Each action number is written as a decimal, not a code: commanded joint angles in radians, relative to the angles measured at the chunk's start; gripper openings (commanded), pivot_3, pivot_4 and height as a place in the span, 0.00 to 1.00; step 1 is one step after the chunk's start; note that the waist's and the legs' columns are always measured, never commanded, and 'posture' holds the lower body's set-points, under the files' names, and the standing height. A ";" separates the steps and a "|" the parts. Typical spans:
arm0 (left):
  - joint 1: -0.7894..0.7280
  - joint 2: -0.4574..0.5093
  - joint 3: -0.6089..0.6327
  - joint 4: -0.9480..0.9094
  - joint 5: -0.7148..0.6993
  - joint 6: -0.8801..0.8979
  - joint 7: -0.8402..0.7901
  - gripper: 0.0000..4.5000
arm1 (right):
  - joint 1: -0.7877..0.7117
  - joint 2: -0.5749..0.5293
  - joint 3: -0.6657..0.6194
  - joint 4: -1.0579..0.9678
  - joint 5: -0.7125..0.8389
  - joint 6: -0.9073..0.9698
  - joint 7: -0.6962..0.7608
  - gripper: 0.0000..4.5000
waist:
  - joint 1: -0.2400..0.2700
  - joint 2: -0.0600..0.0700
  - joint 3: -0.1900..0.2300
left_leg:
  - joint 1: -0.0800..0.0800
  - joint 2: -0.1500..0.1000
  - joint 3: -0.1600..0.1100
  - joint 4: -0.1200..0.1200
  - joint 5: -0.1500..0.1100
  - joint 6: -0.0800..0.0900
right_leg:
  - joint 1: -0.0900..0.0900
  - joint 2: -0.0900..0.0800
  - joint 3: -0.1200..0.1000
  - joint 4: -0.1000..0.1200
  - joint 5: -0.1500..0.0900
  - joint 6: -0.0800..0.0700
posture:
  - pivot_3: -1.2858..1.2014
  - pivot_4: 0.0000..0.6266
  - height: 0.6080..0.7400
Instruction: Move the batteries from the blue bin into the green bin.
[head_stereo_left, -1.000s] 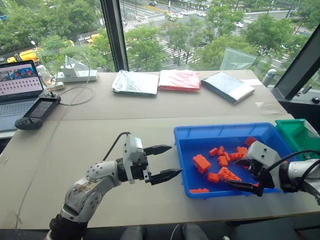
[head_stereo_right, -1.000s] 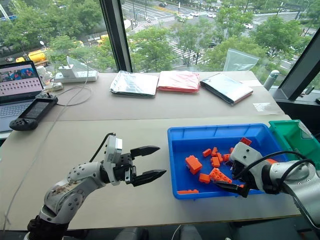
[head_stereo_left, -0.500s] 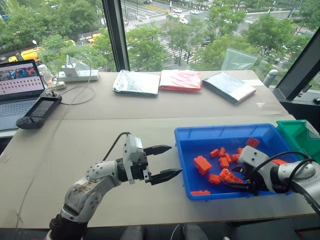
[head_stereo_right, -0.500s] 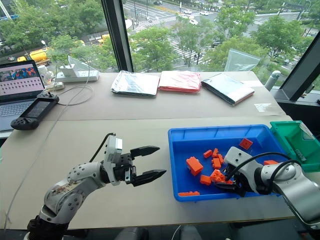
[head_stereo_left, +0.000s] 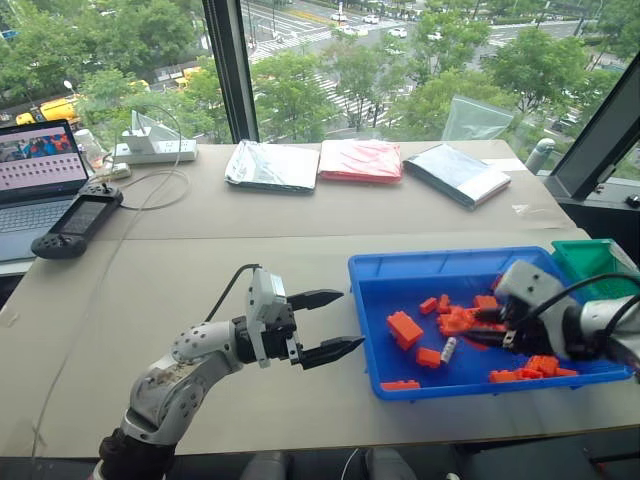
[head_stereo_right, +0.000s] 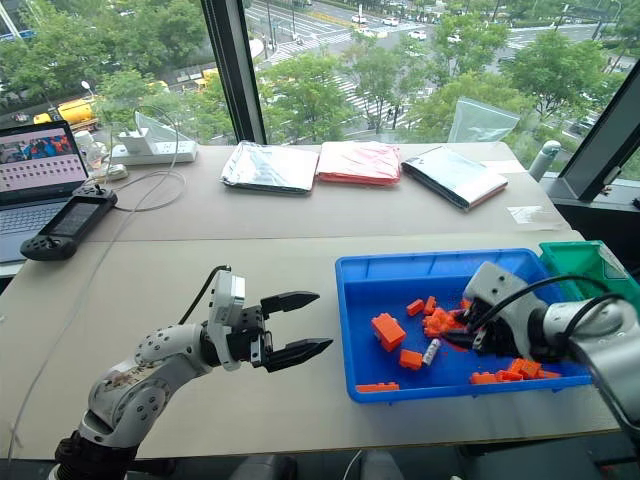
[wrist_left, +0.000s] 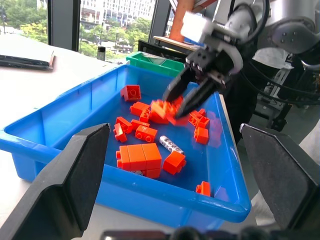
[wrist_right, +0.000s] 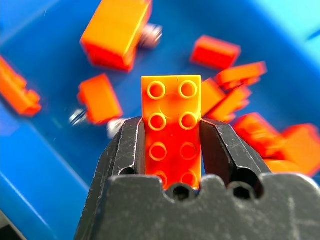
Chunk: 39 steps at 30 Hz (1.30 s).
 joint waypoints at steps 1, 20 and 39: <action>-0.007 -0.001 0.005 -0.029 -0.005 -0.006 0.001 1.00 | -0.011 0.000 0.027 0.038 -0.070 -0.041 -0.047 0.30 | -0.001 0.000 0.000 | 0.000 0.000 0.000 0.000 0.000 0.000 | 0.000 0.000 0.000 0.000 0.000 0.000 | 0.52 0.24 1.00; -0.005 -0.001 0.004 -0.031 -0.002 -0.010 0.004 1.00 | 0.177 -0.023 0.047 -0.274 0.167 0.015 0.214 0.98 | -0.001 0.000 0.000 | -0.001 0.000 -0.001 0.001 0.000 0.000 | 0.000 -0.001 0.000 0.000 0.000 0.001 | 0.52 0.24 1.00; -0.004 -0.005 0.003 -0.034 -0.001 -0.011 0.018 1.00 | 0.066 0.043 0.390 -0.080 -0.071 -0.059 0.197 0.98 | -0.003 -0.001 0.000 | 0.000 0.000 -0.001 0.001 0.000 0.000 | 0.000 0.001 0.000 0.000 0.000 0.000 | 0.52 0.24 1.00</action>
